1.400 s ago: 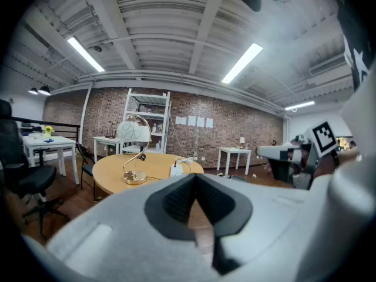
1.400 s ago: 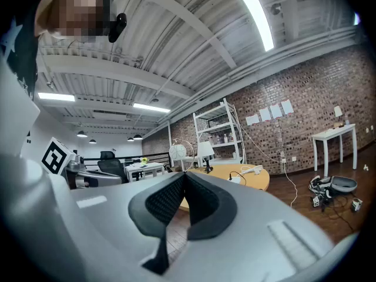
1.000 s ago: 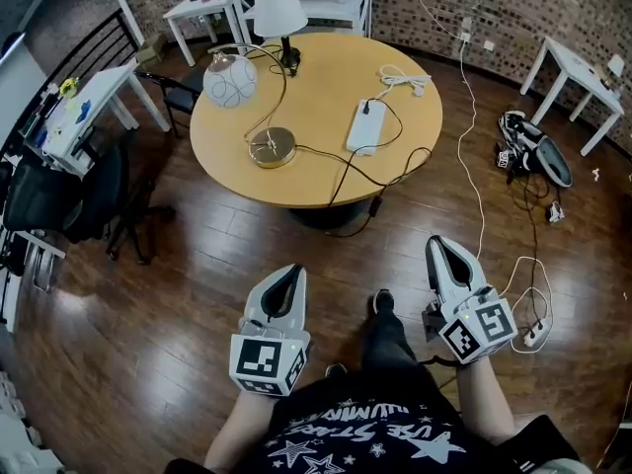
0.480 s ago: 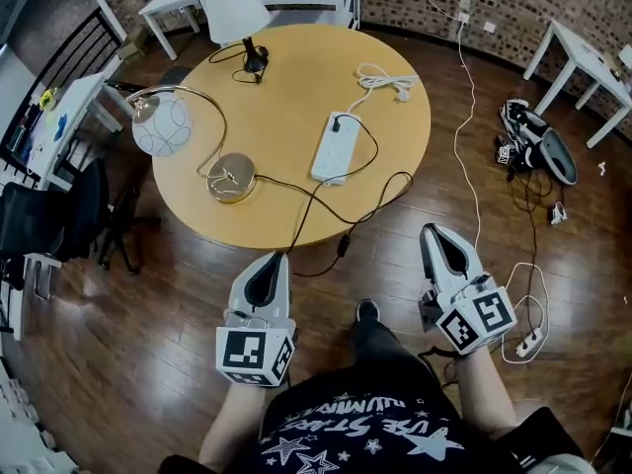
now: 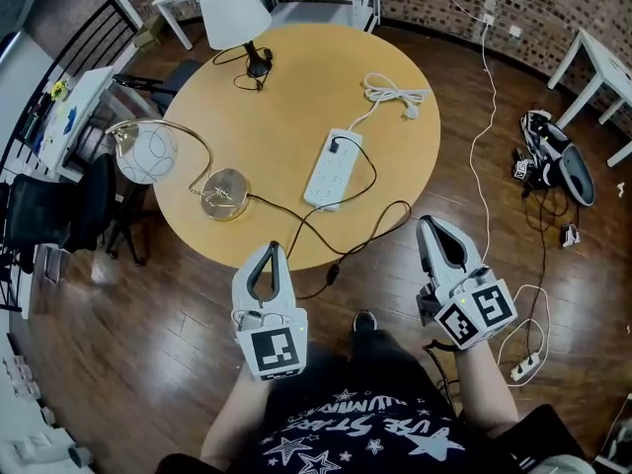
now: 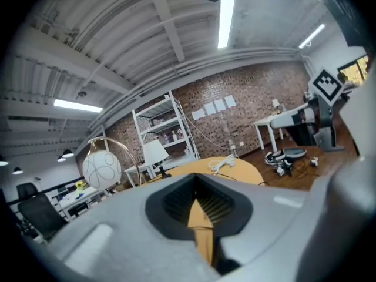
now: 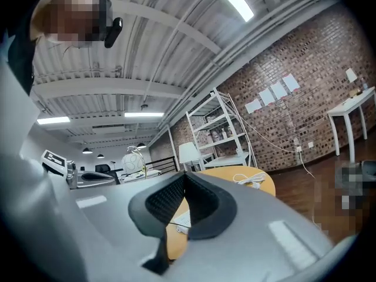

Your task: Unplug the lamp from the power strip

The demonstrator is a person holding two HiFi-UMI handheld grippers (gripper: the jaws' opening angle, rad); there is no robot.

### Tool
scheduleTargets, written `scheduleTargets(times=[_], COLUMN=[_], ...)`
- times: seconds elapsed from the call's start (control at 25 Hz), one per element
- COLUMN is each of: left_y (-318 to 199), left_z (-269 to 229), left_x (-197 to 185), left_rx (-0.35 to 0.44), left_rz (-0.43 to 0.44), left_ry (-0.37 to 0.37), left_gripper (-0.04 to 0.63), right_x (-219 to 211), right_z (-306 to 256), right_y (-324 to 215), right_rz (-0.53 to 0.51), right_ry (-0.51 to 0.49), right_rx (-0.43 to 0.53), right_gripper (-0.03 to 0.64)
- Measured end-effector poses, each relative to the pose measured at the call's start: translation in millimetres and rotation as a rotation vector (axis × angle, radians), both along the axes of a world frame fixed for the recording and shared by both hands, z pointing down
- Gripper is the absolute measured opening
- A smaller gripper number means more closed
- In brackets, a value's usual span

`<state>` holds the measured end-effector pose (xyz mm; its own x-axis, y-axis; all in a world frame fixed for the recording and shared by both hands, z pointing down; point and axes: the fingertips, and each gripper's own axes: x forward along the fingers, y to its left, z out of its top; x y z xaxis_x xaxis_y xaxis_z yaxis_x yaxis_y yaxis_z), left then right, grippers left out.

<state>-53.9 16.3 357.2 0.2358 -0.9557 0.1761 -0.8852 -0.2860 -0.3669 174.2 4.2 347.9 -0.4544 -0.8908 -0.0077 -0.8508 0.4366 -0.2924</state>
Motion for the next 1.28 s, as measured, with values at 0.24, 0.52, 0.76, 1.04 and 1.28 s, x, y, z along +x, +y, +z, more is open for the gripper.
scheduleTargets(times=[0.24,0.52,0.76,1.04,1.28], left_y=[-36,-93,-128,-165,-183], left_z=[29,67,91,126,158], left_x=[32,37,43,62,79], left_rx=[0.007,-0.171,-0.227,-0.315,-0.398], left_rz=[0.077,0.101,0.122,0.195,0.257], left_ry=[-0.091,0.086,0.142,0.193,0.176], left_gripper=[0.003,0.003,0.004,0.003,0.004], right_x=[-14,-33,-56,-81,-90], right_z=[11,15,35,67,84], right_y=[-20,-41,-77,-109,-132], right_rz=[-0.054,-0.076,-0.092,-0.105,-0.089], right_ry=[-0.016,-0.002,0.043,0.112,0.166], right_rx=[-0.028,-0.033,-0.073,-0.149,-0.191], right_gripper=[0.008,0.009,0.008,0.008,0.008])
